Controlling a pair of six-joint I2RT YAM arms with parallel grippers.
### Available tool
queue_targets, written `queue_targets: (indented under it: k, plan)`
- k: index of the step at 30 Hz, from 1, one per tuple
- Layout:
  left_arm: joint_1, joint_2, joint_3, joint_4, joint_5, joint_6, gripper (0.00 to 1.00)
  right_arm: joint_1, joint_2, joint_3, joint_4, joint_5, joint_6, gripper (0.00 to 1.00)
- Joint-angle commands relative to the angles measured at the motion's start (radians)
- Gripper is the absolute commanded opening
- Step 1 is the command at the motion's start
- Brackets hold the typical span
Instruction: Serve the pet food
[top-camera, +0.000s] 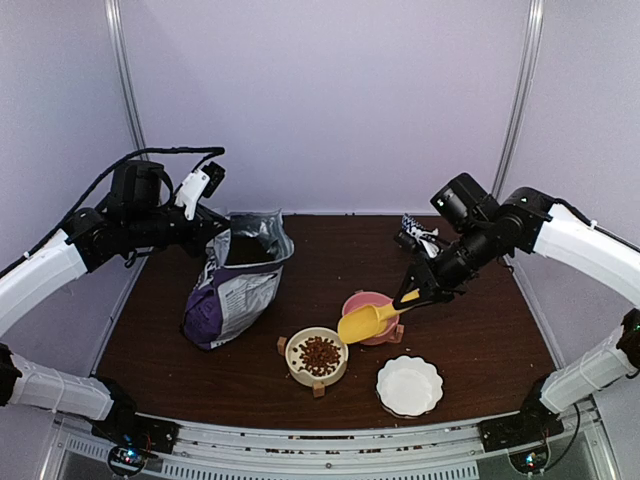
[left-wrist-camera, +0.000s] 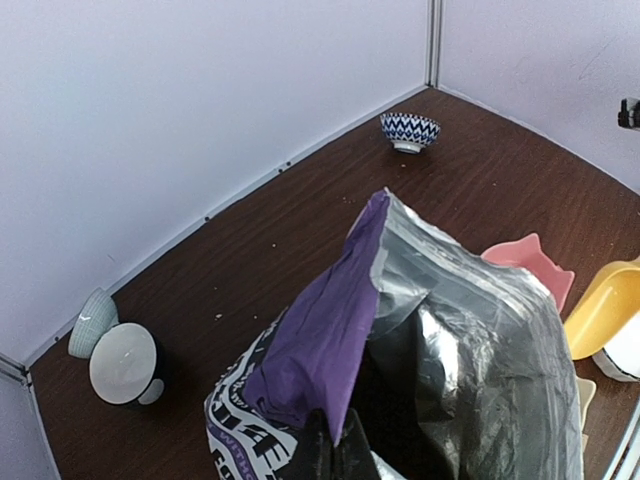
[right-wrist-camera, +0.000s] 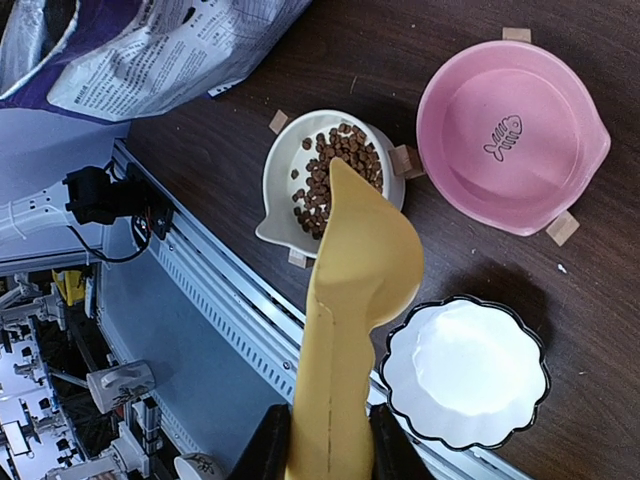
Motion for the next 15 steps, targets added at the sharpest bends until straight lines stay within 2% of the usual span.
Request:
queue_targets:
  k: [1,6,11,15]
  plan:
    - [-0.012,-0.019,-0.002,0.019,0.101,0.027,0.0,0.008,-0.048,0.071,0.103,0.018,-0.003,0.05]
    - [-0.107,-0.018,-0.017,0.023,0.146,0.063,0.0,0.025,-0.068,0.113,0.345,-0.119,0.033,0.06]
    - [-0.131,0.014,-0.009,0.021,0.162,0.061,0.0,0.031,-0.099,0.115,0.453,-0.175,0.036,0.06]
    - [-0.148,0.028,-0.004,0.02,0.177,0.058,0.0,0.045,-0.077,0.105,0.479,-0.163,0.02,0.06]
